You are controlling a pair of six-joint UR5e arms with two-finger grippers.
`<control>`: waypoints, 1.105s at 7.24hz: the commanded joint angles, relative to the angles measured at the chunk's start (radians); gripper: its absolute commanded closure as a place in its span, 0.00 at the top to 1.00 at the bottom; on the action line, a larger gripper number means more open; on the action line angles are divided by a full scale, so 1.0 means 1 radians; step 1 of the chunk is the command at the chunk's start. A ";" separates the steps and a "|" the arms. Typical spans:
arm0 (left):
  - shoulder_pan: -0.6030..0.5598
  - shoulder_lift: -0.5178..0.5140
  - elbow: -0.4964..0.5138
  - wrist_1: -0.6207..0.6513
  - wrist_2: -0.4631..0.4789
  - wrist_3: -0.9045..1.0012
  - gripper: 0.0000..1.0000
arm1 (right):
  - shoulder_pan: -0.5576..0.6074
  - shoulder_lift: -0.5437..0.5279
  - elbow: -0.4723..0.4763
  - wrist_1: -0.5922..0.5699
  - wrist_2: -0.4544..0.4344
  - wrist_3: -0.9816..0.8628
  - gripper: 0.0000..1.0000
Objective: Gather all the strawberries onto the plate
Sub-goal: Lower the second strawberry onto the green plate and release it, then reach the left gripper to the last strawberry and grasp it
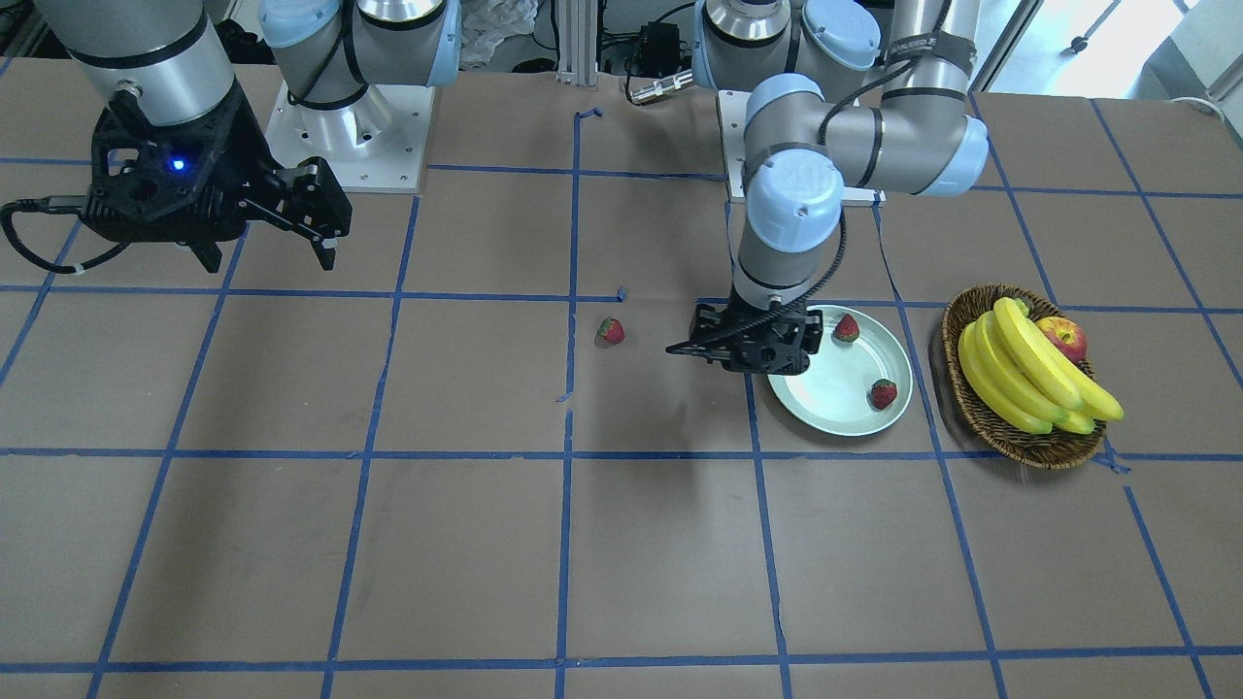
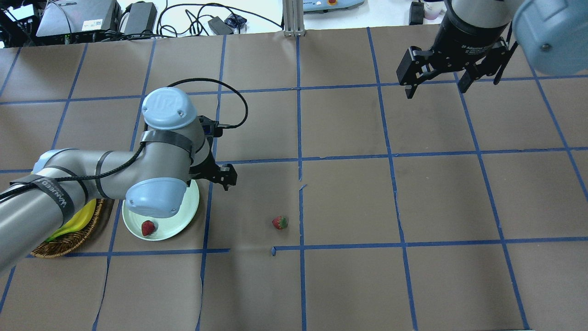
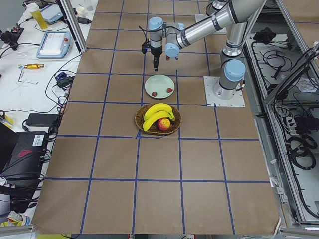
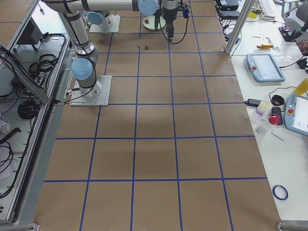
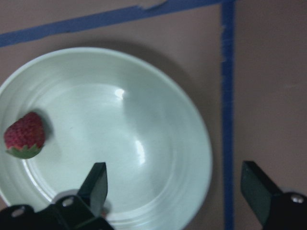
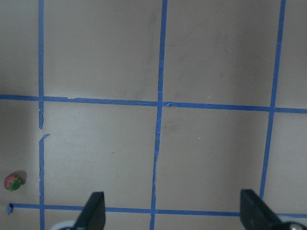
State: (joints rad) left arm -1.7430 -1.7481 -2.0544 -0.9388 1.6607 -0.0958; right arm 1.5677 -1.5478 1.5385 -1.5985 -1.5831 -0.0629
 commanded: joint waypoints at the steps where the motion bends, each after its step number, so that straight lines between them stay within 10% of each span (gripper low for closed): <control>1: -0.194 -0.019 0.019 0.002 -0.002 -0.212 1.00 | 0.000 0.000 0.000 0.000 0.000 0.000 1.00; 5: -0.274 -0.126 -0.050 0.196 -0.030 -0.297 0.96 | 0.000 0.000 0.002 0.000 0.002 0.000 1.00; 8: -0.282 -0.151 -0.049 0.201 -0.027 -0.279 0.36 | 0.000 0.000 0.002 0.000 0.002 0.000 1.00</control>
State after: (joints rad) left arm -2.0232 -1.8920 -2.1030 -0.7420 1.6342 -0.3834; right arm 1.5677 -1.5478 1.5401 -1.5984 -1.5812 -0.0629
